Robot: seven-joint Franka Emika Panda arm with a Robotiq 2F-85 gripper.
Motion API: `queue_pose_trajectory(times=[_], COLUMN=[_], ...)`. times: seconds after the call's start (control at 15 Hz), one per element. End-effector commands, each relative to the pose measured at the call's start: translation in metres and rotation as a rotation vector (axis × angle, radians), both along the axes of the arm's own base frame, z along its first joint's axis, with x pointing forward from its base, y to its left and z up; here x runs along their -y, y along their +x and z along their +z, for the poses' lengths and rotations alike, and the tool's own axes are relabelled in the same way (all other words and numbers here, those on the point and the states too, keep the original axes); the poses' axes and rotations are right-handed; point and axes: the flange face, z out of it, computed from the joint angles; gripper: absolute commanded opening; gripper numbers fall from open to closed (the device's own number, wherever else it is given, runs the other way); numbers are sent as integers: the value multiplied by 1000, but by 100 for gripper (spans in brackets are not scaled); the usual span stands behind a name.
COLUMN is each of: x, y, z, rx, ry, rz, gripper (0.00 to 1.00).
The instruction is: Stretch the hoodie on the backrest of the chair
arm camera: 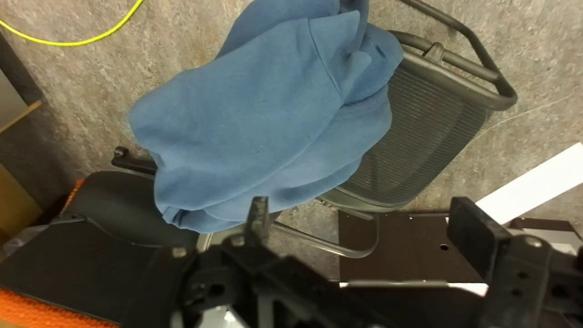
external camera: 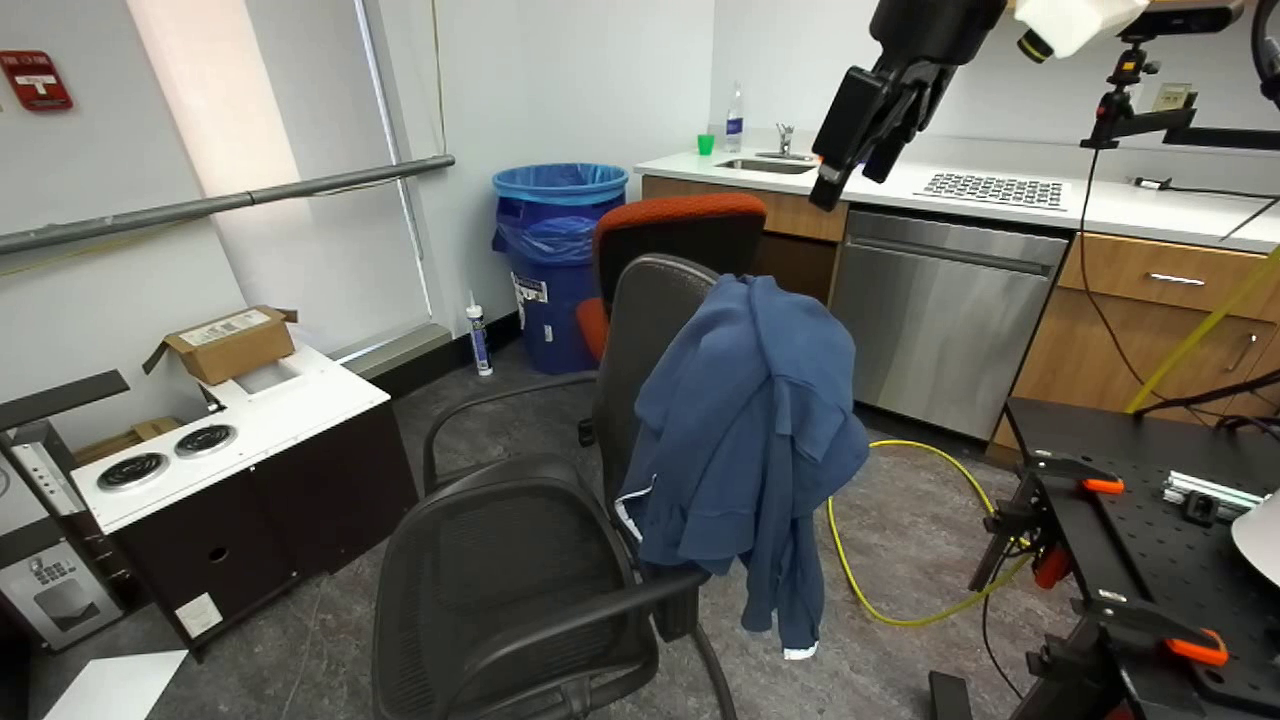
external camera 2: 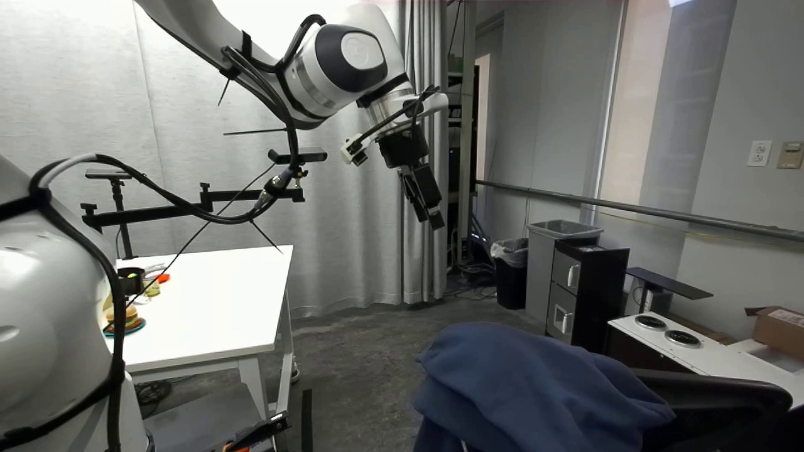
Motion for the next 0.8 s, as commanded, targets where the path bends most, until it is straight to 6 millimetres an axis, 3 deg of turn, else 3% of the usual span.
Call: queue_pose_trajectory(times=[0.0,0.4,0.73], x=[18,43,66], y=[3,16,25], z=[-11,-36,-68], rx=[29,28,-8], ry=[-14,-61,-103], rz=[-114,-235,-300], gripper=[100,100,100])
